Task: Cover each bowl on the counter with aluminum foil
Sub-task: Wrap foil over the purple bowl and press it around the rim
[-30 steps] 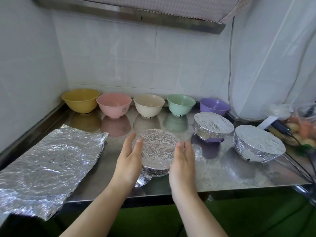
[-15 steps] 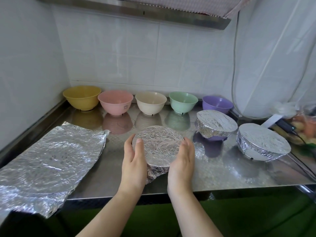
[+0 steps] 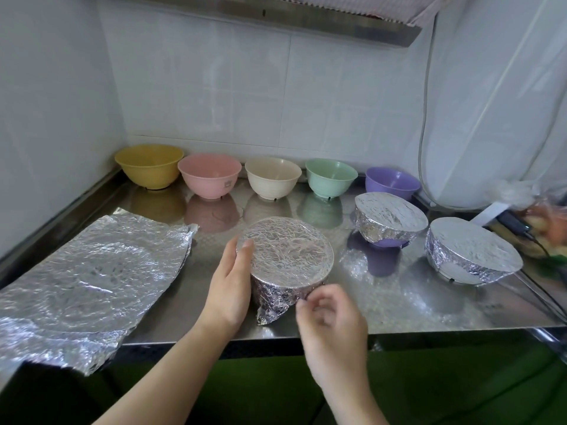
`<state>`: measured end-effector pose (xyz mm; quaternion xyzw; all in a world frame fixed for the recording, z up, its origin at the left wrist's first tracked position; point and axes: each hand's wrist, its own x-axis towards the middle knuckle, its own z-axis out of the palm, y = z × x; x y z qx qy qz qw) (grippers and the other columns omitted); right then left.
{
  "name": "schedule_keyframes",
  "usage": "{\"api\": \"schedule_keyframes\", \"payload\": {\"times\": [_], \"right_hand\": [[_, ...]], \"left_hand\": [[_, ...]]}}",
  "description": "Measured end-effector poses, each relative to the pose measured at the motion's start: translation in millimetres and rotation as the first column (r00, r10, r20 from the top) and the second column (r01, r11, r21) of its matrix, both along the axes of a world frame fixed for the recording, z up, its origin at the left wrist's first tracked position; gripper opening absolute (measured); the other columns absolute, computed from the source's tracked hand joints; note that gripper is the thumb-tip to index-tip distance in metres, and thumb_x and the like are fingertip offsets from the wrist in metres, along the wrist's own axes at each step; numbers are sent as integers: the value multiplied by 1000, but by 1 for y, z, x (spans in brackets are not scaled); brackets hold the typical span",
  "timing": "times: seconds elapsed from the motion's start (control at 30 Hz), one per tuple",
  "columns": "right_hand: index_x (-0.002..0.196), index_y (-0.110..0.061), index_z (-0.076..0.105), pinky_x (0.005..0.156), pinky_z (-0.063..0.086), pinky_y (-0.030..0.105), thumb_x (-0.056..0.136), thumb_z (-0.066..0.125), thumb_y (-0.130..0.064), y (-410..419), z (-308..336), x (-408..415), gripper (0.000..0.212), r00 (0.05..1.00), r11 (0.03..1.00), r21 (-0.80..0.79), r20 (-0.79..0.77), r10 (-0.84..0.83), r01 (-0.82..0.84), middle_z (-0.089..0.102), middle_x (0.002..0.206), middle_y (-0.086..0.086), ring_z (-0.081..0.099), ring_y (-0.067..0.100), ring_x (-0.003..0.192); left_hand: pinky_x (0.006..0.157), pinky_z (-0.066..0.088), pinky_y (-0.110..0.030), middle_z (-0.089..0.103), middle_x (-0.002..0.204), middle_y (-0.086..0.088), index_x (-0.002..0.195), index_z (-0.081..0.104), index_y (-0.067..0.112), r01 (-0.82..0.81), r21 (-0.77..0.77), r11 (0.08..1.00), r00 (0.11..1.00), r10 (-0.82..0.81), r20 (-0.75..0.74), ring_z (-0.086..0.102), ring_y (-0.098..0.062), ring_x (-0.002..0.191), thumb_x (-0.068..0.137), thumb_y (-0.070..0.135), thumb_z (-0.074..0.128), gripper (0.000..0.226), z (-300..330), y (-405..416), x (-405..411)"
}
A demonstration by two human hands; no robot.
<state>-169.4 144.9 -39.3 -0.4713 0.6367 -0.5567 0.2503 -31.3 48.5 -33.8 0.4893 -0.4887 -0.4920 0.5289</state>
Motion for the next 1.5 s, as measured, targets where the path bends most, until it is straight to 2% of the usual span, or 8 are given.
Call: {"api": "schedule_keyframes", "payload": {"times": [0.2, 0.6, 0.73, 0.9, 1.0, 1.17, 1.37, 1.5], "right_hand": [[82, -6, 72, 48, 44, 28, 95, 77, -23, -8, 17, 4, 21, 979, 924, 326, 70, 190, -203, 74, 63, 10, 54, 24, 42], [79, -9, 71, 43, 48, 23, 98, 71, -14, -9, 5, 8, 20, 998, 970, 240, -49, 40, -27, 69, 56, 8, 63, 15, 41], [91, -5, 65, 41, 49, 34, 100, 64, -6, -6, 3, 14, 9, 982, 979, 201, 188, 0, -38, 71, 66, 14, 66, 31, 44], [95, 6, 58, 45, 55, 32, 100, 57, 8, -2, 6, 26, 5, 790, 975, 161, 613, 22, -152, 75, 80, 27, 70, 35, 56], [104, 7, 67, 60, 64, 32, 101, 58, 6, -3, 3, 29, 9, 727, 969, 145, 685, 47, -199, 79, 93, 23, 80, 36, 80], [96, 4, 76, 74, 66, 33, 97, 70, 2, -6, -1, 30, 7, 764, 985, 103, 644, 39, -137, 79, 93, 20, 80, 28, 92], [83, 3, 76, 86, 65, 43, 95, 77, -10, -6, 0, 28, 18, 879, 986, 147, 477, 2, -82, 80, 84, 13, 81, 24, 79], [79, 3, 75, 90, 64, 46, 95, 77, -10, -6, 2, 26, 21, 907, 982, 175, 421, -12, -68, 80, 78, 10, 81, 22, 76]], "left_hand": [[115, 18, -22, 37, 154, 22, 163, 33, 27, 6, -25, 1000, 998, -5, 64, 26, 7, 141, 108, 53, 41, 61, -6, 1, 3], [107, 30, -25, 56, 137, 21, 144, 53, 28, 20, -74, 997, 994, -12, 109, 44, -2, 136, 109, 51, 40, 44, -7, 1, 2], [106, 34, -33, 64, 123, 21, 123, 57, 30, 14, -72, 997, 992, -5, 125, 52, -4, 124, 108, 53, 40, 33, -8, 1, 2], [101, 30, -26, 57, 111, 36, 121, 51, 33, 14, -76, 997, 990, -3, 138, 49, 9, 111, 110, 47, 39, 22, -4, 3, 0], [101, 39, -35, 69, 113, 20, 119, 60, 31, 12, -97, 995, 990, 2, 142, 57, 4, 111, 108, 51, 40, 31, -7, 1, 1], [95, 44, -36, 70, 107, 6, 109, 61, 26, 2, -98, 995, 992, 11, 129, 60, -11, 108, 108, 50, 40, 32, -8, 1, 1], [104, 38, -38, 68, 121, 10, 124, 60, 24, 7, -99, 995, 990, 8, 141, 57, -9, 119, 107, 53, 39, 40, -7, 2, 2], [93, 41, -32, 67, 106, 9, 109, 59, 26, 11, -95, 995, 990, 3, 143, 58, -1, 103, 108, 50, 39, 31, -8, 1, 2]]}}
